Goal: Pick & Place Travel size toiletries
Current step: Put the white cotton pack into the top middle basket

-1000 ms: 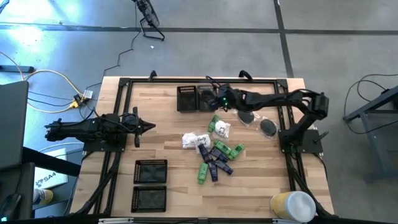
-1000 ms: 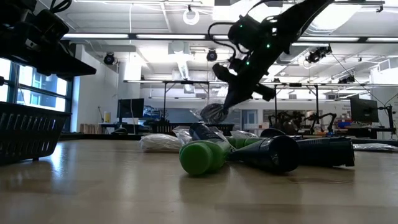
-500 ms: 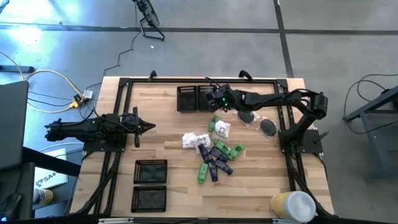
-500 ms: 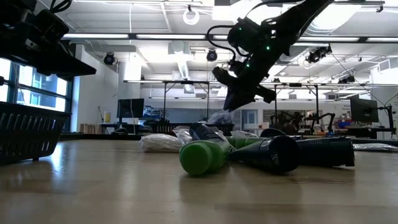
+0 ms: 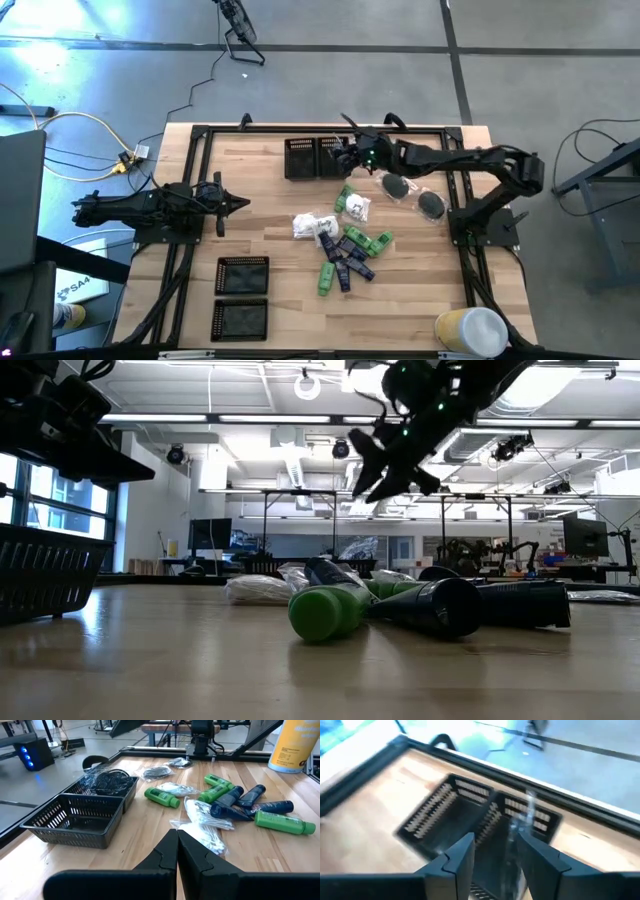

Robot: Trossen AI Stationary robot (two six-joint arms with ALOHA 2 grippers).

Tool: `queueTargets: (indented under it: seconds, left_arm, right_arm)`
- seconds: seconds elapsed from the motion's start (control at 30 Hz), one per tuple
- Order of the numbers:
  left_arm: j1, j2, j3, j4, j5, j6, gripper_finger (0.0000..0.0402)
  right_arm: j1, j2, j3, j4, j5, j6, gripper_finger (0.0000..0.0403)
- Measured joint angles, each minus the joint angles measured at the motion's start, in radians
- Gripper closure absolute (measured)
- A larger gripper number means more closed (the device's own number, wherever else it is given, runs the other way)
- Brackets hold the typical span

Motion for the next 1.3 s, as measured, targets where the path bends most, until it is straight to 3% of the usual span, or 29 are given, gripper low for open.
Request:
queueTargets:
  seconds: [0.23, 0.33, 0.9, 1.3]
  left_arm:
    - [0.000, 0.000, 0.000, 0.000, 0.000, 0.000, 0.0401]
    - [0.000, 0.000, 0.000, -0.001, 0.000, 0.001, 0.0401]
    - [0.000, 0.000, 0.000, -0.001, 0.000, 0.001, 0.0401]
    - [0.000, 0.000, 0.000, -0.001, 0.000, 0.000, 0.0401]
  right_arm:
    - [0.022, -0.090, 0.000, -0.034, -0.253, -0.062, 0.0269]
    - [0.056, -0.100, 0.000, -0.067, -0.309, -0.085, 0.0273]
    - [0.302, -0.100, 0.000, -0.182, -0.308, -0.085, 0.0307]
    - [0.348, -0.088, 0.000, -0.111, -0.320, -0.159, 0.0308]
